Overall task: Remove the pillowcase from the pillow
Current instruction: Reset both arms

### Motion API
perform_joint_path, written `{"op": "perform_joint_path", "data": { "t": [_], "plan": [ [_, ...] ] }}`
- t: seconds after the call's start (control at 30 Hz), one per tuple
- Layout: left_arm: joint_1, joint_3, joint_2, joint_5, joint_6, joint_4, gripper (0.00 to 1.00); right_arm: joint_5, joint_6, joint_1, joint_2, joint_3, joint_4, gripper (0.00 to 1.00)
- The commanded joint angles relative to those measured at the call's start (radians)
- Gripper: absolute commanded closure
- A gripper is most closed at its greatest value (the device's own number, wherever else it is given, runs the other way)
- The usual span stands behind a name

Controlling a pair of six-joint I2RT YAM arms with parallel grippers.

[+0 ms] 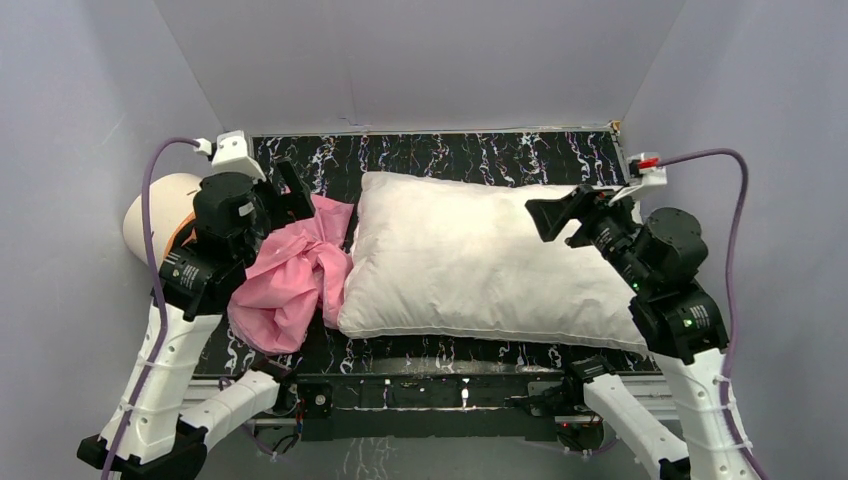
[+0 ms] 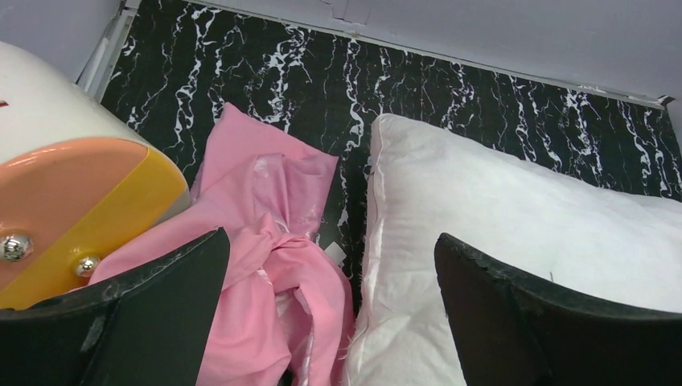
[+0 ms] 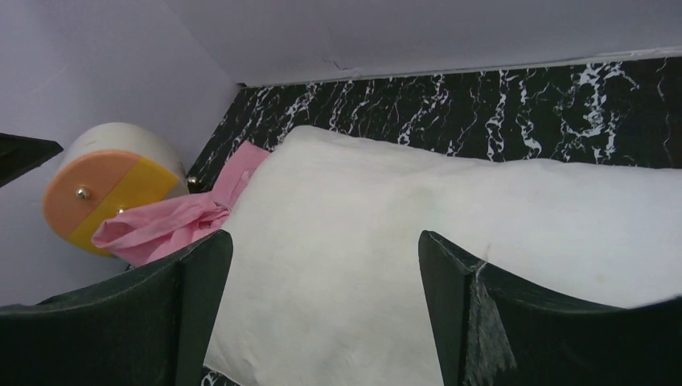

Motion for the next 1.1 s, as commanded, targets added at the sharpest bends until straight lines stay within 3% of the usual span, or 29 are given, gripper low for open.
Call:
{"op": "perform_joint_path", "data": {
  "t": [0.0,0.2,0.37,1.07],
  "plan": [
    [-0.003,0.06,0.033,-0.052,0.042,-0.053,0.02,0.094,-0.051,0.0,0.015,0.14,-0.061,0.06],
    [-0.003,0.027,0.112,-0.111,0.005,-0.129,0.02,0.299,-0.079,0.0,0.09,0.094,-0.211,0.04],
    [-0.003,0.092,0.229,-0.179,-0.078,-0.296,0.02,0.27,-0.087,0.0,0.141,0.088,-0.229,0.04],
    [-0.003,0.028,0.132,-0.143,-0.124,-0.242,0.02,0.24,-0.094,0.0,0.138,0.065,-0.202,0.03]
  ]
}}
